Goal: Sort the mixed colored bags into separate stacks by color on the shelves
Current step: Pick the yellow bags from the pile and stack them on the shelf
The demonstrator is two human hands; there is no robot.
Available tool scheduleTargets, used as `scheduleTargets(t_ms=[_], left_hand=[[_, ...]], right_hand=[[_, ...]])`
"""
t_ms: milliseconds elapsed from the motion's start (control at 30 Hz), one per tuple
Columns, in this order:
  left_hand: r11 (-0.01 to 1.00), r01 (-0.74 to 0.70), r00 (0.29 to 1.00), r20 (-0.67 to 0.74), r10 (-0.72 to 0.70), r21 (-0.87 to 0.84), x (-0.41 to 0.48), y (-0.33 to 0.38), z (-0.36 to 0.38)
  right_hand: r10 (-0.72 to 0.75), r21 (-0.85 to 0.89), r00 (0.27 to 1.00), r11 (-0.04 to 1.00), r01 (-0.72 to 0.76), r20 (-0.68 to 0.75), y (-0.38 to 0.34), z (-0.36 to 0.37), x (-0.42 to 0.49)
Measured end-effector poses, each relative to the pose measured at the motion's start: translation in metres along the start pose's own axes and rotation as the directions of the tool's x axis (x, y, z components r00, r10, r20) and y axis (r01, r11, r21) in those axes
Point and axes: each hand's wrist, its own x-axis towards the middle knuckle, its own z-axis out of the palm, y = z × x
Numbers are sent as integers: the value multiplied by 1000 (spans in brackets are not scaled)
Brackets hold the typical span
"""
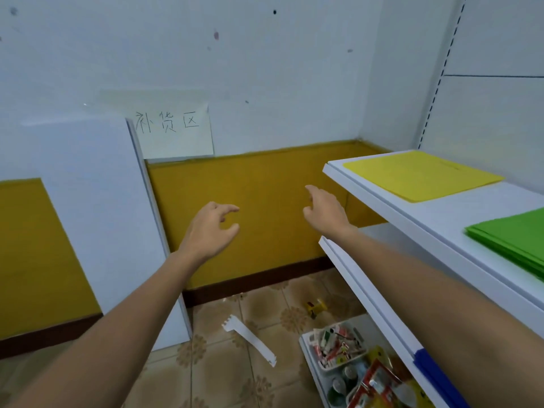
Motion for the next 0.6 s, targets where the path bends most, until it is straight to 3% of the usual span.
scheduleTargets(t_ms=[300,600], left_hand=[[996,-89,995,36,89,5,134,-41,22],[965,-241,965,80,250,-107,271,4,86]], right_hand=[[102,-14,991,995,-103,-84,17,18,114],[199,-107,949,967,-231,-244,74,-36,201]])
